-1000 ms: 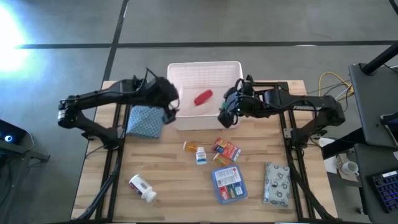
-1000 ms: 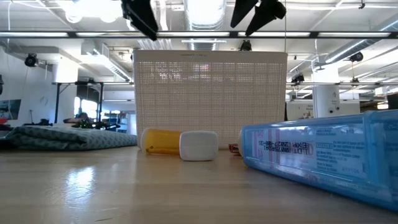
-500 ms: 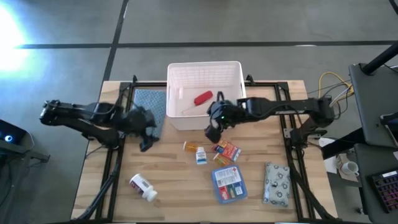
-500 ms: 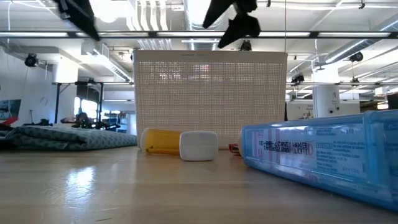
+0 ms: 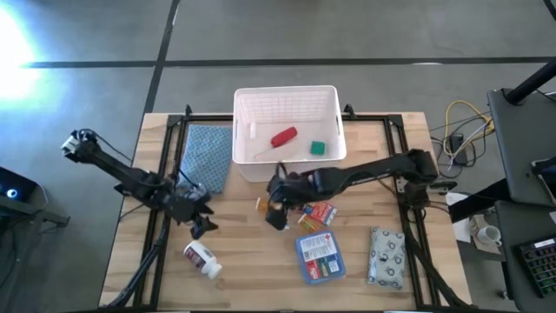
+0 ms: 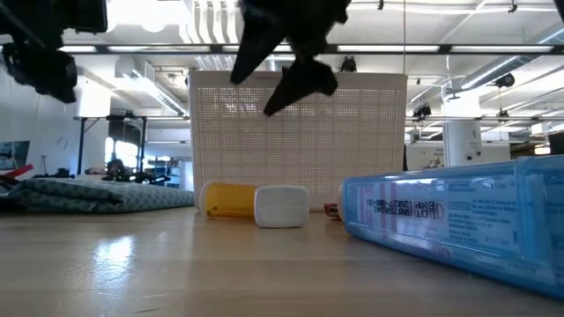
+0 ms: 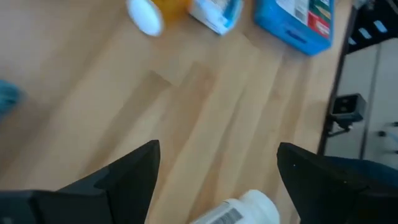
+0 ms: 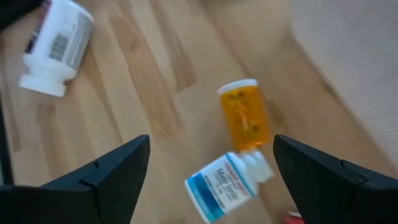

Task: Pick & place medical supplies in basket/bin
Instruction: Put the left orange pill bottle into the white bin

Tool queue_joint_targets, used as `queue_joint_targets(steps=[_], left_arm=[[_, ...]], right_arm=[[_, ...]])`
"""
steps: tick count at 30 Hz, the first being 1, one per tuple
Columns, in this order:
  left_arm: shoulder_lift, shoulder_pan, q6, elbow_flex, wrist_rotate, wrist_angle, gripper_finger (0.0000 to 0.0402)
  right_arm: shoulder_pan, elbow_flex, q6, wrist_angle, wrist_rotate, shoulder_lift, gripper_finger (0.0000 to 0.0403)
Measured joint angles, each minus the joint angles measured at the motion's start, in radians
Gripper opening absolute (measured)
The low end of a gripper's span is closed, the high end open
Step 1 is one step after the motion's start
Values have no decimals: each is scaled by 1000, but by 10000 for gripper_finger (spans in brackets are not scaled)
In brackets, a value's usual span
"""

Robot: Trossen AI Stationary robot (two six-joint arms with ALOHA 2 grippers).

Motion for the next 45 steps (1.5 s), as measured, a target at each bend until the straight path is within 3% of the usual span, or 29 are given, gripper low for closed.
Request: queue_joint_targets(steps=[6, 11, 23, 34, 38, 45], left_arm=[[69, -61, -49, -51, 0, 151, 301], [117, -102, -50, -33, 1, 171, 301], [115, -139, -72, -38, -25, 157, 301], [106, -138, -72, -34, -36, 141, 301], [106, -138, -72, -34, -53, 137, 301], [107, -138, -72, -34, -53, 137, 301]], right_arm=[[17, 13, 62, 4, 98, 103, 329], [29, 28, 14, 8, 234, 167, 329], [28, 59, -149, 30, 242, 264, 329], [28, 60, -157, 52, 236, 330, 324], [28, 61, -157, 59, 235, 328, 291], [24, 65, -126, 72, 232, 326, 193]])
